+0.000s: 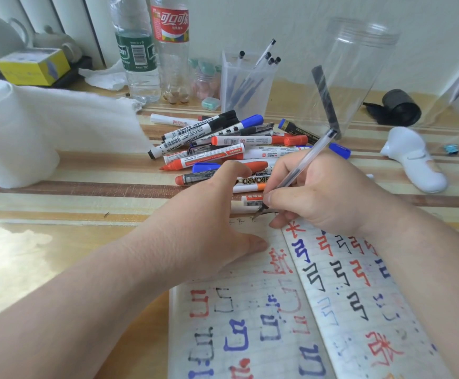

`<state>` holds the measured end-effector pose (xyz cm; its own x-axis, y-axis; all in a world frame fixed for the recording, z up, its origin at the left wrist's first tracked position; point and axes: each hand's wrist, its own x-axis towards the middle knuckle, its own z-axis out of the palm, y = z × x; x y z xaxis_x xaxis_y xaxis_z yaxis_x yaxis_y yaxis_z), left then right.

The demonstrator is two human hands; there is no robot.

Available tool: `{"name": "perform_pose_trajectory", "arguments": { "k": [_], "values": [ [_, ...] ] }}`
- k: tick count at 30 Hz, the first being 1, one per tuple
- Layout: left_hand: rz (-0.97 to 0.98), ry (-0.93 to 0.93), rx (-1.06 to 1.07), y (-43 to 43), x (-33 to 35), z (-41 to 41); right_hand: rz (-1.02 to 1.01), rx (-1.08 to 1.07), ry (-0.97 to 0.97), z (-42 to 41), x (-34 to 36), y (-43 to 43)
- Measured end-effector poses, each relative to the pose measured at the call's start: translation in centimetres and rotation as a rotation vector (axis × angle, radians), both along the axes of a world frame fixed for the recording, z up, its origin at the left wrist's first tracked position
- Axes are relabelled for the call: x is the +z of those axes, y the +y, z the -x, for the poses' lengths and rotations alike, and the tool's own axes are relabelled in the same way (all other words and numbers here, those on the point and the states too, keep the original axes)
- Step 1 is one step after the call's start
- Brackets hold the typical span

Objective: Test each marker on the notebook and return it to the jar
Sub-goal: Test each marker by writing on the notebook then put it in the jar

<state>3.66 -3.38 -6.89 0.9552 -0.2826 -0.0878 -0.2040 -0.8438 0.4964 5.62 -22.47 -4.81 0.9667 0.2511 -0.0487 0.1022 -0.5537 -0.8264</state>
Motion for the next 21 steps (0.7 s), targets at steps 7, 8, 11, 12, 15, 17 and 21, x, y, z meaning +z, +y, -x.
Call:
{"name": "perform_pose_trajectory", "arguments": {
  "k": [7,8,11,12,15,17,21],
  "values": [
    [0.047,-0.03,0.009,0.2,-0.4,0.0,-0.148,-0.033,0.034,0.0,0.2,0.1],
    [0.073,-0.034,0.003,0.3,-0.5,0.0,-0.247,-0.036,0.043,0.1,0.2,0.1],
    [0.261,0.015,-0.065,0.9,-0.5,0.0,-0.466,-0.021,0.045,0.3,0.4,0.3],
    [0.339,0.047,-0.081,1.2,-0.3,0.1,-0.508,-0.015,0.05,0.3,0.4,0.4],
    [0.454,0.079,-0.111,1.5,0.0,0.3,-0.573,0.013,0.067,0.4,0.1,0.6],
    [0.46,0.066,-0.128,1.4,0.1,0.4,-0.586,0.035,0.069,0.5,-0.2,0.8],
    [0.45,0.057,-0.147,1.6,0.0,0.3,-0.578,0.058,0.066,0.5,-0.4,0.9]
  ]
}}
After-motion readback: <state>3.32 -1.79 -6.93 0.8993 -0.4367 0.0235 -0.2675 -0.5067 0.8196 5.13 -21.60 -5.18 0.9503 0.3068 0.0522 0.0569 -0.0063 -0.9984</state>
